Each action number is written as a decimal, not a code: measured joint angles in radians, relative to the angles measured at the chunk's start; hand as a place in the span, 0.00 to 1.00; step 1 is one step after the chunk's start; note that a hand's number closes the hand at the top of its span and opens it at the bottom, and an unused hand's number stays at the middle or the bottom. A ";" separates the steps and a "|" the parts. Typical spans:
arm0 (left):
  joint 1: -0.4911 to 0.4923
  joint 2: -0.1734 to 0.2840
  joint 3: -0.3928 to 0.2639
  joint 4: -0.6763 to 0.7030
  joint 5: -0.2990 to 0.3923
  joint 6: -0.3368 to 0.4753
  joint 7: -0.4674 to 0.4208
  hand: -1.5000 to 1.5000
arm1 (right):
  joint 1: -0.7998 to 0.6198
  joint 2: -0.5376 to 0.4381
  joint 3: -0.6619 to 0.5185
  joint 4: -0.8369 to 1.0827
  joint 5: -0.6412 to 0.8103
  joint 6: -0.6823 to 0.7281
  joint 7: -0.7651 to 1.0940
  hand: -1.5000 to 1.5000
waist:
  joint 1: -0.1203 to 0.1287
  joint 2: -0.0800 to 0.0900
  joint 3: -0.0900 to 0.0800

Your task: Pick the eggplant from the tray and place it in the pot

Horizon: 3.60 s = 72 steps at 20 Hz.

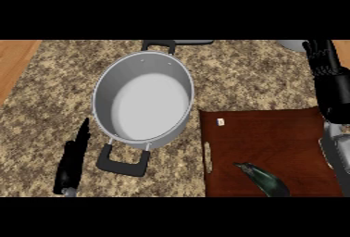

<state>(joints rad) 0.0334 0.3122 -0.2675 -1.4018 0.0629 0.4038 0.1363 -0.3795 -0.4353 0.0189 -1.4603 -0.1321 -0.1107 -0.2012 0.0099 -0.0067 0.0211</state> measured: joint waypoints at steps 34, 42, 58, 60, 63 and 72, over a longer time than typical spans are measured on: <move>-0.126 0.189 0.158 -0.021 -0.007 -0.127 0.225 0.50 | 0.217 -0.321 0.460 -0.617 0.353 0.535 1.005 0.00 | 0.002 0.007 -0.025; -0.143 0.173 0.174 -0.012 -0.023 -0.140 0.232 0.50 | 0.118 -0.266 0.510 -0.573 0.201 0.641 1.159 0.00 | -0.001 0.007 -0.023; -0.120 0.142 0.238 -0.010 -0.060 -0.187 0.221 0.50 | 0.181 -0.172 0.564 -0.430 0.370 0.680 1.132 0.00 | -0.007 0.006 -0.021; -0.146 0.130 0.242 -0.003 -0.077 -0.187 0.239 0.50 | 0.190 -0.163 0.546 -0.405 0.402 0.698 1.098 0.00 | -0.008 0.007 -0.021; -0.132 0.124 0.258 -0.017 -0.085 -0.205 0.238 0.50 | 0.200 -0.116 0.552 -0.366 0.481 0.690 1.065 0.00 | -0.008 0.007 -0.021; -0.131 0.089 0.293 -0.019 -0.123 -0.233 0.238 0.50 | 0.217 -0.037 0.528 -0.247 0.616 0.723 1.022 0.00 | -0.008 0.007 -0.021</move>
<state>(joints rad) -0.0976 0.4013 0.0259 -1.4211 -0.0596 0.1706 0.3747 -0.1630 -0.4726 0.5473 -1.7078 0.4842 0.6123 0.8205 0.0018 -0.0001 0.0000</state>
